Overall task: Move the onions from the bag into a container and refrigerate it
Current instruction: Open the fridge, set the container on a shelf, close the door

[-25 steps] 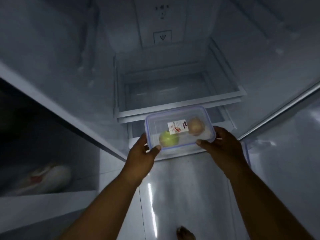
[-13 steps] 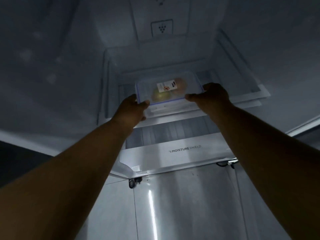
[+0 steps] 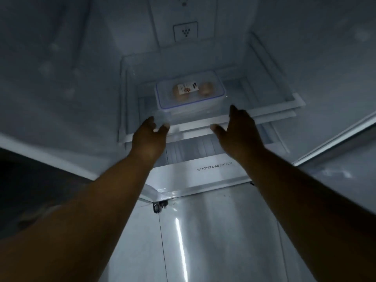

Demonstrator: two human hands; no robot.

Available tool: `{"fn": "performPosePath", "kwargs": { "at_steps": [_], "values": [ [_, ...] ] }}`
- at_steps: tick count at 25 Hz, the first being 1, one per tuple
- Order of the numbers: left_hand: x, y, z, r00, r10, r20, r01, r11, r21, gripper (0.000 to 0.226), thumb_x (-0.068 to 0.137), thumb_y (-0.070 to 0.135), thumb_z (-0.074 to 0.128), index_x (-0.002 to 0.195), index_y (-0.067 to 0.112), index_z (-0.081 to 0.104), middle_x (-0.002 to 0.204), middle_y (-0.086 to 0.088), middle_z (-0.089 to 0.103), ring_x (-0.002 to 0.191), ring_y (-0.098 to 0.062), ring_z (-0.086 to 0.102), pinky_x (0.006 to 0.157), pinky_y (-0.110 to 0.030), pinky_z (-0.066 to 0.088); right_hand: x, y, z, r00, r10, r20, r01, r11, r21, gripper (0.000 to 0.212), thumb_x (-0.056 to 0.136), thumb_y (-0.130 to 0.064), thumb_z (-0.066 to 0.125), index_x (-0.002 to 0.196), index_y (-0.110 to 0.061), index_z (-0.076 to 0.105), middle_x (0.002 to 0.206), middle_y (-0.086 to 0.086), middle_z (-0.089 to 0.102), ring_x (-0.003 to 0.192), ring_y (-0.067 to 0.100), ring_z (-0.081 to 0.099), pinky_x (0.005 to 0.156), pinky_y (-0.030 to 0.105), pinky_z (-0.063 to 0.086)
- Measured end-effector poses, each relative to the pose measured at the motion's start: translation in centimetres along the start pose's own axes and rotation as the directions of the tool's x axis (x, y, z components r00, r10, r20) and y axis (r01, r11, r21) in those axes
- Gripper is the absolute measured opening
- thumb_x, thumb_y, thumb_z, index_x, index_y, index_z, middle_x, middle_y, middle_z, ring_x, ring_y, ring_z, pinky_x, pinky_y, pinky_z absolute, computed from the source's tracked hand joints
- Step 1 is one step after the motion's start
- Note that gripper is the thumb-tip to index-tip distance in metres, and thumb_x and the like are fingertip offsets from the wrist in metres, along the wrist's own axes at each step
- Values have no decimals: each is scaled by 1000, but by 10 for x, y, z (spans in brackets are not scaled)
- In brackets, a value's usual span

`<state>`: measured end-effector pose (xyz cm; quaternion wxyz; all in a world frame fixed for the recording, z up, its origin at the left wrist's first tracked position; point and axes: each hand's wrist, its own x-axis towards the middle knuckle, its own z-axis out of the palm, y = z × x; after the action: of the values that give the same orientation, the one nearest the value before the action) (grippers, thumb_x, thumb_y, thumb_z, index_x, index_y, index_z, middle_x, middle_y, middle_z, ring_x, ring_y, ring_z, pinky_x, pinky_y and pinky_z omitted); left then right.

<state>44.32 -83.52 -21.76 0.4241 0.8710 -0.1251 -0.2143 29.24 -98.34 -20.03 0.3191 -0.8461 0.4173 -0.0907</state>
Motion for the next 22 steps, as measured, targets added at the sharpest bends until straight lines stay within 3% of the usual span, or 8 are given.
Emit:
{"fn": "performPosePath", "kwargs": {
  "at_steps": [2, 4, 8, 12, 15, 17, 19, 22],
  "values": [
    [-54, -3, -10, 998, 52, 27, -53, 998, 20, 61, 90, 38, 62, 144, 18, 41, 141, 0, 53, 113, -8, 51, 98, -18, 35, -55, 1, -10, 999, -9, 32, 10, 999, -49, 78, 92, -45, 55, 152, -11, 19, 154, 17, 31, 139, 33, 34, 109, 37, 35],
    [-115, -2, -24, 988, 112, 103, -115, 993, 23, 60, 90, 35, 62, 144, 18, 42, 142, 1, 52, 111, -2, 48, 95, -16, 35, -116, 0, -28, 1000, 14, 14, -13, 999, -46, 76, 92, -45, 55, 152, -13, 20, 153, 15, 34, 137, 31, 38, 107, 37, 37],
    [-249, 2, -64, 946, 175, 273, -187, 982, 16, 62, 87, 41, 60, 143, 21, 42, 142, 0, 52, 123, -14, 52, 106, -39, 43, -256, -15, -80, 991, 115, 66, -118, 992, 43, 74, 91, -49, 53, 152, -20, 23, 155, 6, 33, 140, 22, 35, 106, 25, 30],
    [-372, 21, -99, 879, 249, 406, -287, 957, 35, 58, 87, 39, 61, 141, 27, 44, 139, 4, 53, 121, -14, 53, 104, -35, 44, -397, -37, -154, 989, 143, 41, -145, 989, 35, 71, 91, -55, 49, 151, -26, 23, 153, -2, 36, 137, 13, 38, 108, 20, 30],
    [-457, 57, -112, 729, 397, 558, -468, 883, -16, 57, 89, 43, 56, 142, 32, 38, 142, 8, 48, 124, -6, 46, 105, -24, 37, -499, -58, -230, 975, 180, -131, -183, 983, -10, 72, 87, -61, 45, 149, -28, 29, 150, -5, 40, 135, 9, 39, 110, 20, 31],
    [-502, 88, -114, 575, 513, 638, -606, 790, -89, 61, 88, 53, 48, 144, 34, 34, 146, 13, 42, 130, -1, 39, 105, -17, 30, -553, -75, -283, 932, 171, -318, -201, 978, -63, 70, 86, -61, 46, 144, -22, 41, 143, -1, 50, 129, 13, 47, 106, 20, 35],
    [-544, 119, -116, 420, 622, 661, -725, 668, -168, 63, 88, 57, 41, 145, 35, 30, 147, 18, 36, 135, 1, 32, 106, -12, 24, -600, -91, -333, 842, 133, -522, -212, 973, -95, 62, 88, -53, 55, 136, -14, 51, 132, 3, 58, 120, 17, 55, 101, 15, 36],
    [-599, 167, -117, 190, 765, 616, -861, 431, -270, 56, 94, 46, 48, 145, 34, 29, 145, 18, 35, 135, 6, 25, 108, -6, 16, -661, -107, -398, 637, -11, -770, -239, 948, -211, 48, 87, -34, 63, 126, -7, 59, 121, 8, 63, 107, 16, 58, 95, 4, 32]
  ]
}}
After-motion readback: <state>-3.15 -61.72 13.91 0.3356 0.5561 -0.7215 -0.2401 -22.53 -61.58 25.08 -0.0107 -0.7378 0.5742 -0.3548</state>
